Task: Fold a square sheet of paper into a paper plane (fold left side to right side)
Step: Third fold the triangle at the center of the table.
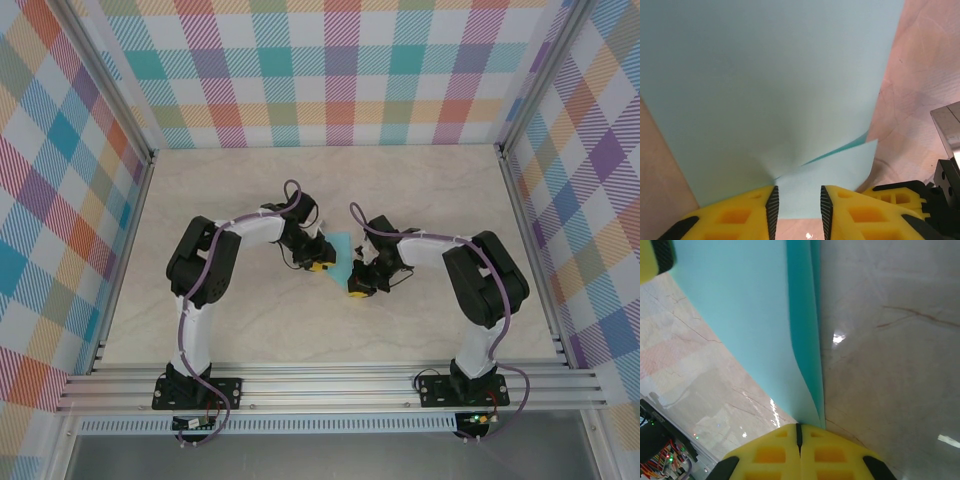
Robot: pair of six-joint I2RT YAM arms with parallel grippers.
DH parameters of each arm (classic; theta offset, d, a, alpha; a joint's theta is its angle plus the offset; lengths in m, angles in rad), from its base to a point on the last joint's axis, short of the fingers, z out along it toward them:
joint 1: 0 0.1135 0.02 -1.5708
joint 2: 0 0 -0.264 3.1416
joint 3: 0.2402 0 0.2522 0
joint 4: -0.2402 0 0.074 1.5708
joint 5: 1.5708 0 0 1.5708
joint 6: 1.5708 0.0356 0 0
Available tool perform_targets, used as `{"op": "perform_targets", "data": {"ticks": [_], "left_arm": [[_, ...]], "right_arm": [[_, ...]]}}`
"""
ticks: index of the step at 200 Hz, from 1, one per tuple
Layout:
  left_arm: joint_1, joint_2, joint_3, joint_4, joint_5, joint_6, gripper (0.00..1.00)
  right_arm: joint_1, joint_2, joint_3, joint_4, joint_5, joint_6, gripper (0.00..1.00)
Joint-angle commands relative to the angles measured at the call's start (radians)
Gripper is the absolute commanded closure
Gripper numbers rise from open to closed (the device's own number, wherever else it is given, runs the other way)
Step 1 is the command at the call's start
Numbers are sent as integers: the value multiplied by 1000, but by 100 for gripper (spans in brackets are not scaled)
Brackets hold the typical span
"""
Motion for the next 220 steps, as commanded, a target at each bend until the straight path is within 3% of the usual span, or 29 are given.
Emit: {"op": "perform_targets", "data": {"ticks": [1,75,116,181,220], "left_arm": [[-4,-84,-5,-25,-28,20,68],[-103,-79,-78,63,55,-48,84],[-129,-37,-56,74,67,-58,86],[-129,19,-54,51,13,-53,88],[-110,40,-29,15,-85,-18,88]], "right_arm": [[-8,35,-60,-51,102,13,100],[-8,43,-64,-51,118,-8,100],[-8,46,-63,-52,121,-10,100],[-7,48,-54,-68,130,-12,100],[-8,45,-55,-82,144,-19,100]]}}
